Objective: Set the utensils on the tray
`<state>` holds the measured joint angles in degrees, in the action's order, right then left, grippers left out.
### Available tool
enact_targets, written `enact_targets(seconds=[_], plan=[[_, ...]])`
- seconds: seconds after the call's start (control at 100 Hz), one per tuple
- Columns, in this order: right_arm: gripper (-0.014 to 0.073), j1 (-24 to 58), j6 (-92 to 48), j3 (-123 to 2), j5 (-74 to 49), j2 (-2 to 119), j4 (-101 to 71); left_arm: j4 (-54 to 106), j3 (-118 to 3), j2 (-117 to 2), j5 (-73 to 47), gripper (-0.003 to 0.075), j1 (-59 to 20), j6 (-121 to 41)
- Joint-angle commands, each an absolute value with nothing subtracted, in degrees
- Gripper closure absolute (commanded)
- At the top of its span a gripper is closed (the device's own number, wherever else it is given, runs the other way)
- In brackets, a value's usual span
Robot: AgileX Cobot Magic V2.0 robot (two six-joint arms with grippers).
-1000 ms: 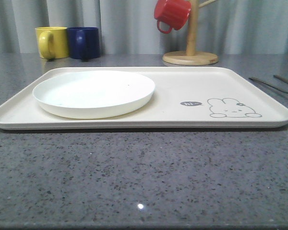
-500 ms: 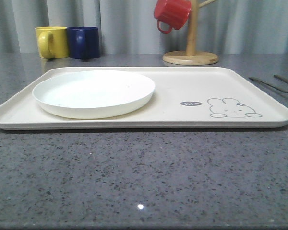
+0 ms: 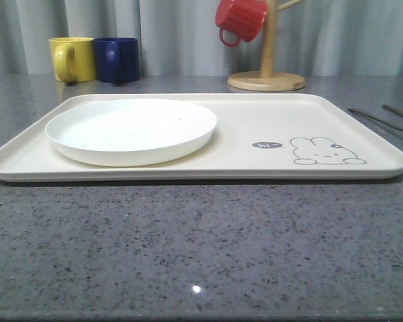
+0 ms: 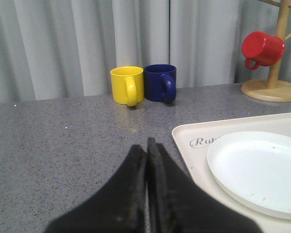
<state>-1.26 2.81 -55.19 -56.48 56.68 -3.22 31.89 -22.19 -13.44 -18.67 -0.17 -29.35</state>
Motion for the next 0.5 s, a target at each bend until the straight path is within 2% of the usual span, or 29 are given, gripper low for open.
enact_targets(seconds=[0.0,0.18,0.49], plan=[[0.018,0.5,1.8,-58.8,-52.3,60.1,-4.4,33.0,-23.7,-13.9,-15.3,0.0739,-0.1,-29.3],[0.018,4.9,1.8,-63.6,-48.5,69.3,-4.4,33.0,-23.7,-13.9,-15.3,0.0739,-0.1,-29.3],[0.0181,5.1,1.8,-70.6,-47.1,83.3,-4.3,33.0,-23.7,-13.9,-15.3,0.0739,-0.1,-29.3]])
